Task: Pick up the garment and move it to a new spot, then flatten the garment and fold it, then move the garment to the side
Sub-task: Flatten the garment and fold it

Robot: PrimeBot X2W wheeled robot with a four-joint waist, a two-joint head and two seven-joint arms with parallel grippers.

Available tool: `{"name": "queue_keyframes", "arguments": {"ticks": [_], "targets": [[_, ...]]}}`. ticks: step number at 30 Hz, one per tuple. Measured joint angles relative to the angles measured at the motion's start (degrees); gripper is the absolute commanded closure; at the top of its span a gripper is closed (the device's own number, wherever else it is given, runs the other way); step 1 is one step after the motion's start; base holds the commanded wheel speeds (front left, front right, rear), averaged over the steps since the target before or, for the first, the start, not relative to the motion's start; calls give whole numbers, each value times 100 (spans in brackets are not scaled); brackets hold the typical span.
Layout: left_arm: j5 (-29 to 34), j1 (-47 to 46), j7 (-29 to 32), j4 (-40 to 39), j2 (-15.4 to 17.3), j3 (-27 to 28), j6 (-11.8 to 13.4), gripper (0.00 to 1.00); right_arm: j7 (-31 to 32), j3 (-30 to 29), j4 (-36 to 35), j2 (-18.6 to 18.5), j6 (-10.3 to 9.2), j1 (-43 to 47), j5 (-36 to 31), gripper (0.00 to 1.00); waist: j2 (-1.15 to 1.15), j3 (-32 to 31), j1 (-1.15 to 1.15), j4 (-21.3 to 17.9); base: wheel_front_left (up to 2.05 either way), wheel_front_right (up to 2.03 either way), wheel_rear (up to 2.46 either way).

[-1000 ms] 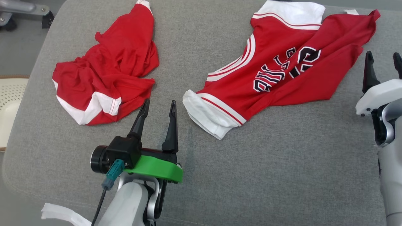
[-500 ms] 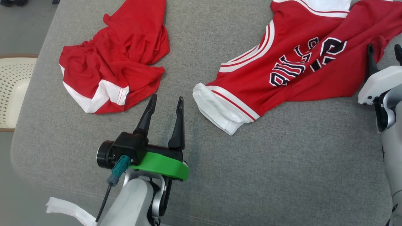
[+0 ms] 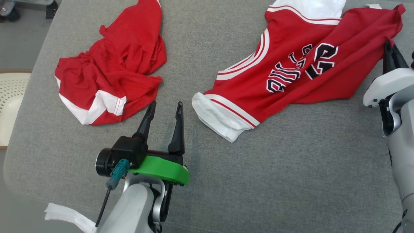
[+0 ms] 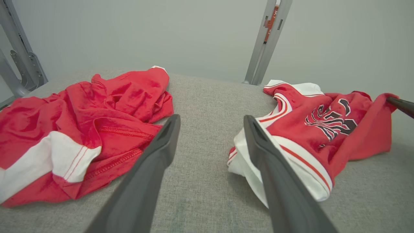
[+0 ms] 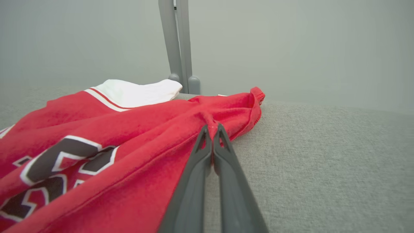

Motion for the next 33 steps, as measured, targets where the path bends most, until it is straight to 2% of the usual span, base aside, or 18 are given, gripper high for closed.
{"name": "queue_keyframes", "arguments": {"ticks": [7, 13, 22, 27, 29, 30, 31, 32, 33], "targets": [[13, 122, 0, 146, 0, 171, -1, 0, -73, 201, -554, -105, 0, 506, 355, 100, 0, -239, 0, -343, 0, 0, 0], [13, 242, 0, 242, -2, 233, 1, 0, 79, 303, -1388, -294, 0, 1368, 740, 100, 0, -488, 0, -733, 0, 0, 0], [22, 384, 0, 360, -5, 288, -24, 0, 1167, 469, -2863, -513, 0, 2713, 878, 100, 0, -836, 0, -1281, 0, 0, 0], [7, 404, 0, 367, -5, 253, -27, 0, 1968, 430, -3685, -649, 0, 3422, 1020, 100, 0, -1035, 0, -1407, 0, 0, 0], [-18, 450, 0, 347, -5, 238, -22, 0, 2130, 289, -3945, -543, 0, 3769, 1201, 100, 0, -1105, 0, -1428, 0, 0, 0], [-26, 461, 0, 344, -5, 229, -18, 0, 2185, 235, -4012, -522, 0, 3883, 1181, 70, 0, -1125, 0, -1434, 0, 0, 0], [-47, 472, 0, 343, -5, 213, -8, 0, 2215, 145, -4068, -504, 3, 4021, 1132, 31, 0, -1144, 0, -1436, 0, 0, 0], [-58, 477, 0, 350, -5, 188, -8, 0, 2236, -9, -4089, -443, 3, 4145, 1092, 0, 0, -1157, 0, -1433, 0, 0, 0], [-58, 484, 0, 356, -5, 169, -8, 0, 2258, -133, -4090, -364, 3, 4231, 1057, 0, 0, -1166, 0, -1428, 0, 0, 0]]}}
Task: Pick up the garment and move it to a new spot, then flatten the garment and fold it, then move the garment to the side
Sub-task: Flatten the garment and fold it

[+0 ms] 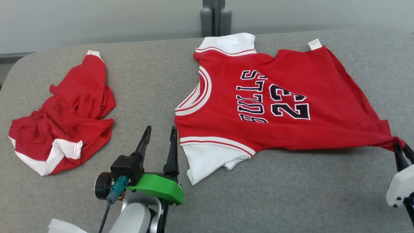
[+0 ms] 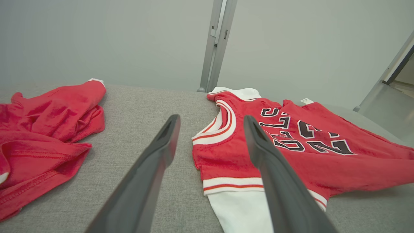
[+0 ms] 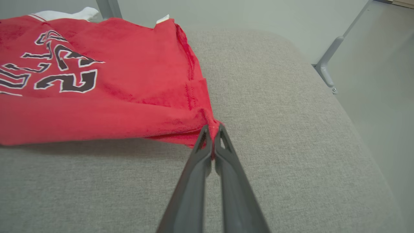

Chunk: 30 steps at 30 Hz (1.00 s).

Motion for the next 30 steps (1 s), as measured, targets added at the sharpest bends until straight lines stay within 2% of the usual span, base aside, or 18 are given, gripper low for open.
{"name": "queue_keyframes", "arguments": {"ticks": [4, 7, 12, 16, 18, 22, 30], "targets": [[0, 61, 0, 46, -1, -8, -2, 0, -141, -559, -134, 427, 0, 168, -328, 0, 0, -28, 0, 5, 0, 0, 0], [1, 90, 0, 74, -1, 21, -15, 0, -515, -853, -447, 816, 0, 162, -477, 0, 0, -47, 0, -11, 0, 0, 0], [3, 118, 0, 103, 0, 56, -44, 0, -1191, -754, -851, 1358, -3, 90, -232, 0, 0, -71, 0, -34, 0, 0, 0], [11, 184, 0, 174, 1, -53, -145, 0, -1500, -566, -797, 1496, -3, 102, -227, 0, 0, -52, 0, -35, 0, 0, 0], [153, 185, 1, 350, 26, -299, -374, 0, -1579, -526, -734, 1535, -3, 99, -229, 0, 0, -34, 0, -34, 0, 0, 0], [215, 183, 166, 717, 43, -598, -621, 0, -1661, -494, -637, 1571, -3, 62, -247, 0, 0, 10, 0, -37, 0, 0, 0], [591, 20, 592, 1338, 193, -1077, -736, 0, -1727, -424, -536, 1610, -3, -107, -315, 0, 0, 108, 0, -194, 0, 0, 0]]}}
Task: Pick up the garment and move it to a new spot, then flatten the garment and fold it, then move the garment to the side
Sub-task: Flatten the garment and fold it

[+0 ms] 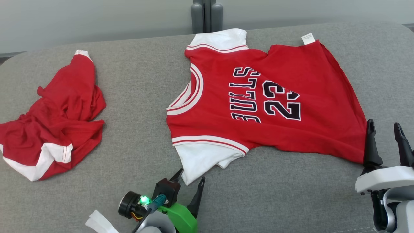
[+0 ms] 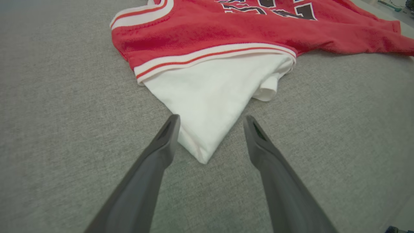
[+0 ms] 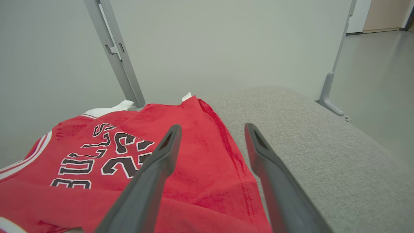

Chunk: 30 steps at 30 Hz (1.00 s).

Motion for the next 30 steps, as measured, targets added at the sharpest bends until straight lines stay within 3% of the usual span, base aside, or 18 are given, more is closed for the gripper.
{"name": "queue_keyframes", "arguments": {"ticks": [16, 18, 19, 30], "targets": [[174, -365, 382, 611, 8, -104, 411, 0, -25, -35, 74, 10, 0, -97, -88, 0, 0, 144, 0, -208, 0, 0, 0], [78, -366, 417, 624, -12, -85, 400, 57, -26, -34, 80, 12, 0, -96, -112, 0, 0, 136, 0, -199, 0, 0, 0], [11, -366, 420, 617, -21, -68, 358, 100, -26, -37, 83, 12, 0, -96, -114, 0, 0, 128, 0, -191, 0, 0, 0], [-1317, -172, 441, -165, -141, 511, -119, 100, 113, -35, 383, 19, 0, -12, -252, 0, 0, -29, 0, -103, 0, 0, 0]]}}
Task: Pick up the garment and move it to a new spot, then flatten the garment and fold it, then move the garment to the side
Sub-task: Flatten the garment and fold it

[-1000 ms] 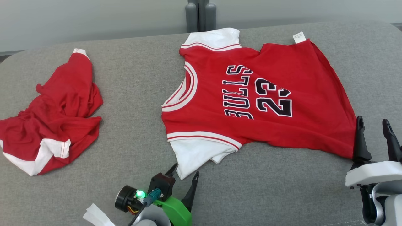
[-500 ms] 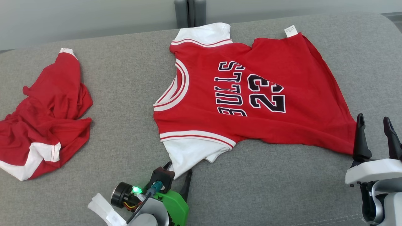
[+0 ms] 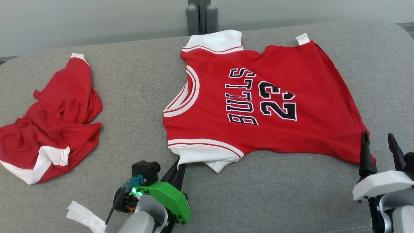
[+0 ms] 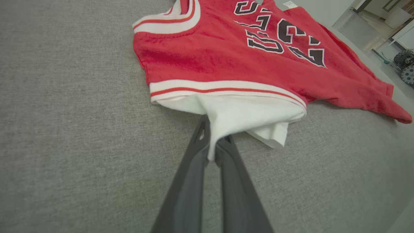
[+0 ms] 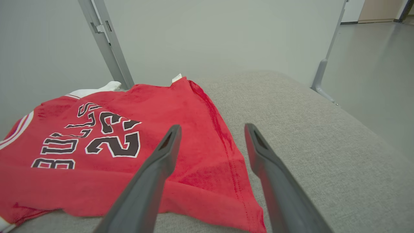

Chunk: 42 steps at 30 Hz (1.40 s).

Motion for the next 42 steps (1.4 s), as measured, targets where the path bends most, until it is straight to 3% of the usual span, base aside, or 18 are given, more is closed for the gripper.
{"name": "queue_keyframes", "arguments": {"ticks": [12, 28, 29, 30, 42], "targets": [[-526, 228, -174, -782, -11, 320, -13, 100, 590, -500, 1283, -1, 0, 81, 157, 0, 0, -75, 0, -17, 0, 0, 0], [-584, 255, -151, -984, 43, 321, 58, 100, 343, -501, 2361, 3, 0, -450, 430, 0, 0, -8, 0, 109, 0, 0, 0], [-590, 255, -151, -981, 44, 320, 58, 100, 346, -439, 2397, 2, -1, -472, 433, 85, 0, -14, 0, 116, 0, 0, 0], [-609, 256, -151, -971, 44, 318, 58, 100, 285, -352, 2387, -2, -2, -474, 326, 100, 0, -24, 0, 125, 0, 0, 0], [-1049, 190, -14, -1241, 147, 639, 2, 100, -266, 199, 1379, -238, -1, -644, 715, 100, 0, -268, 0, 105, 0, 0, 0]]}}
